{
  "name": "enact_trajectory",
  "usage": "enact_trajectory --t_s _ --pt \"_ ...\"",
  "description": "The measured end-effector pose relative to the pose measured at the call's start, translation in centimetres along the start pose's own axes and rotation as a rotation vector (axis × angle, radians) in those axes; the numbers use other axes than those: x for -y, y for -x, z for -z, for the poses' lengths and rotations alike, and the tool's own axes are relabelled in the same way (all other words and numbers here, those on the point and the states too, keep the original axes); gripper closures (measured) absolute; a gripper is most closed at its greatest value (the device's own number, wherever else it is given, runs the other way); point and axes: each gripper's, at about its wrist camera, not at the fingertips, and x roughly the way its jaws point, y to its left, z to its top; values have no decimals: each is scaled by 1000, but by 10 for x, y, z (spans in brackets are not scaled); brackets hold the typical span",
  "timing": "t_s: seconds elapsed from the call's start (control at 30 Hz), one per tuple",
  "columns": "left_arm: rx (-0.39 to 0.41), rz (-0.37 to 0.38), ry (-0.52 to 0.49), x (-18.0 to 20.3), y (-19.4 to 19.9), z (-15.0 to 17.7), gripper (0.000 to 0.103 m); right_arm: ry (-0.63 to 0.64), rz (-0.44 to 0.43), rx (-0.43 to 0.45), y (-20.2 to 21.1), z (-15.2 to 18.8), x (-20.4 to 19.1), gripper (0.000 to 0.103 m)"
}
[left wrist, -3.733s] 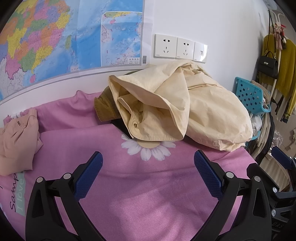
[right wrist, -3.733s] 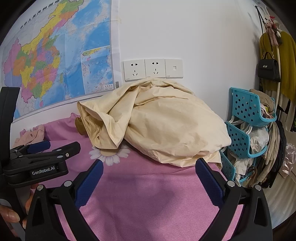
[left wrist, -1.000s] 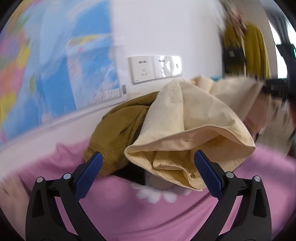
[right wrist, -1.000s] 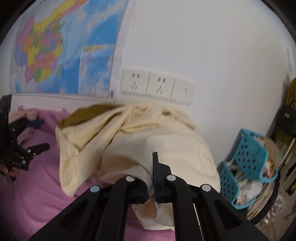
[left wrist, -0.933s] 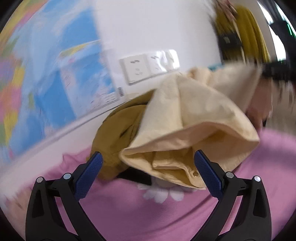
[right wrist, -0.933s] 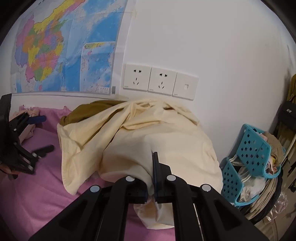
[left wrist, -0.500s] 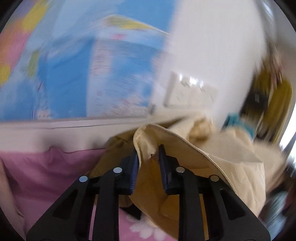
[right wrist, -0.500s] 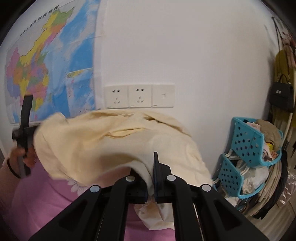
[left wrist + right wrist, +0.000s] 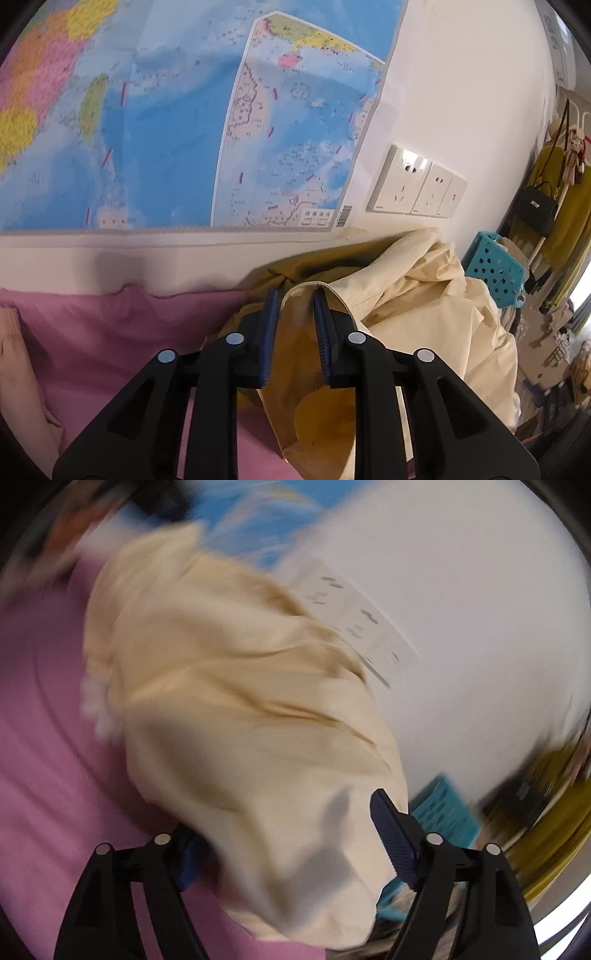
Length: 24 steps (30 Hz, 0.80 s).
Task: Fold large clothes
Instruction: 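Lift the cream jacket high with both grippers and shake it open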
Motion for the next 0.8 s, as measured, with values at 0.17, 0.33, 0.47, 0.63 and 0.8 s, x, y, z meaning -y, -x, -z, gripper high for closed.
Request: enact_trajectory --t_s 0.17,0.33,0.47,0.63,0.8 --pt "7 -20 -20 -2 2 4 75 247 130 88 -12 -3 -65 9" --pt "12 -30 -29 -6 2 4 58 310 130 76 -38 -28 -72 76" --pt "38 -46 -44 -16 13 4 41 83 18 101 -13 -55 -1 91" --pt "155 26 -22 -42 42 -2 29 -388 -52 218 35 -73 163 96" --pt "193 69 -163 -15 41 7 28 -622 -95 302 49 -73 270 96"
